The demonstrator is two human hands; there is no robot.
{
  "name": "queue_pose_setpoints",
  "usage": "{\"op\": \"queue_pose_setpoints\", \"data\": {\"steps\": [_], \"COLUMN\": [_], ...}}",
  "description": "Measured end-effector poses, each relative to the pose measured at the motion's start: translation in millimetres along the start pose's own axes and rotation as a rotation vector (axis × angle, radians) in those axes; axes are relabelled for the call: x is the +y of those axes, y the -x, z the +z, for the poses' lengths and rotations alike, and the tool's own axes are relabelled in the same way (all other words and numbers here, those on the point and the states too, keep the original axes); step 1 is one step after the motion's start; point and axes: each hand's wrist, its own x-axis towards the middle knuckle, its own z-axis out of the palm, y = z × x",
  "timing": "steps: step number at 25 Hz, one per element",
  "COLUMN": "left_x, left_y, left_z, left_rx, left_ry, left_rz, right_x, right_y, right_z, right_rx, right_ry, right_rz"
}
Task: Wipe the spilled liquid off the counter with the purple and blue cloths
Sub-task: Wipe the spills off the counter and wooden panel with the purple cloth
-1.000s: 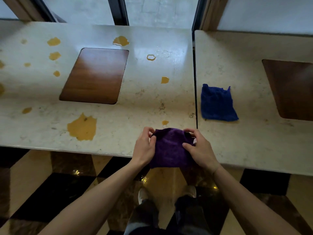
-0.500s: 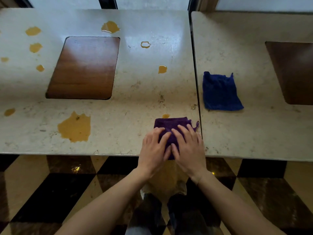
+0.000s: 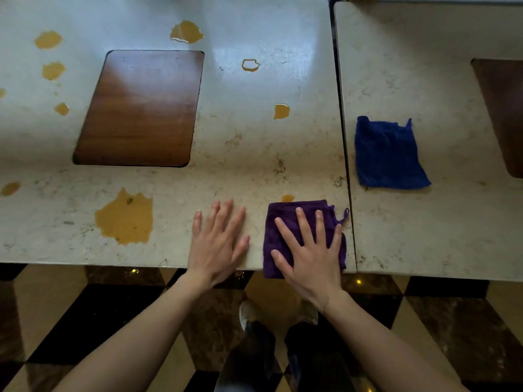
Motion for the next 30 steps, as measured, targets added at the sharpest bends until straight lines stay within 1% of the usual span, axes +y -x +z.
{"op": "queue_pose_setpoints", "data": {"steps": [4, 7, 12, 15, 19, 23, 27, 30], "left_x": [-32.6, -54.5, -77.4, -87.0, -89.4, -91.3, -92.4, -88.6], "left_y": [-38.6, -88.8, -174.7, -199.6, -200.0, -199.9, -202.1, -199.4], "left_z": [-7.9, -18.3, -39.3, -43.5, -40.8, -40.4, -40.3, -42.5], "left_rx": [-0.055, -0.068, -0.065, -0.042, -0.005, -0.008, -0.029, 0.001], "left_ry": [-0.064, -0.059, -0.031, -0.019, -0.041, -0.048, -0.043, -0.018], "left_rz": [0.043, 0.041, 0.098, 0.121, 0.148, 0.157, 0.155, 0.163], "right_x": [-4.4, -9.6, -7.4, -1.6, 11.7, 26.8, 58.8, 83.7], "right_y": [-8.2, -24.8, -77.8, -119.0, -198.6, -303.2, -421.1, -499.2], "right_z": [5.1, 5.5, -2.7, -6.0, -18.7, -41.2, -65.6, -86.6], "right_rx": [0.026, 0.045, 0.054, 0.066, 0.084, 0.152, 0.045, 0.030], "right_ry": [0.019, 0.018, -0.006, -0.004, 0.007, 0.001, -0.061, -0.072], "right_rz": [0.071, 0.135, 0.224, 0.257, 0.249, 0.260, 0.300, 0.313]}}
